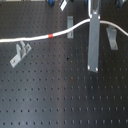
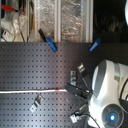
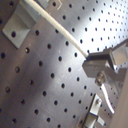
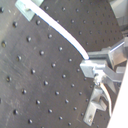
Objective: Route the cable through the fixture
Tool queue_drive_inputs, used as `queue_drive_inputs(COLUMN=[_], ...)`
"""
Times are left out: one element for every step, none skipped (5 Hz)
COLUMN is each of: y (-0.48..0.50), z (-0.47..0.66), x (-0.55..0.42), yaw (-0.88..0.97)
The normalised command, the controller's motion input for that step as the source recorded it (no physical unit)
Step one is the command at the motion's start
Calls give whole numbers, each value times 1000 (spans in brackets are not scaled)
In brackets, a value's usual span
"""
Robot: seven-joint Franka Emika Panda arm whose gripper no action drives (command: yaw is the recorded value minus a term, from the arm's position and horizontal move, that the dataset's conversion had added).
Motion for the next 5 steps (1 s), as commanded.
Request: queue_drive_inputs(y=[5, 155, 202, 3, 1], z=[0, 179, 35, 71, 97], x=[-28, -55, 41, 1, 0], yaw=[49, 3, 80, 0, 0])
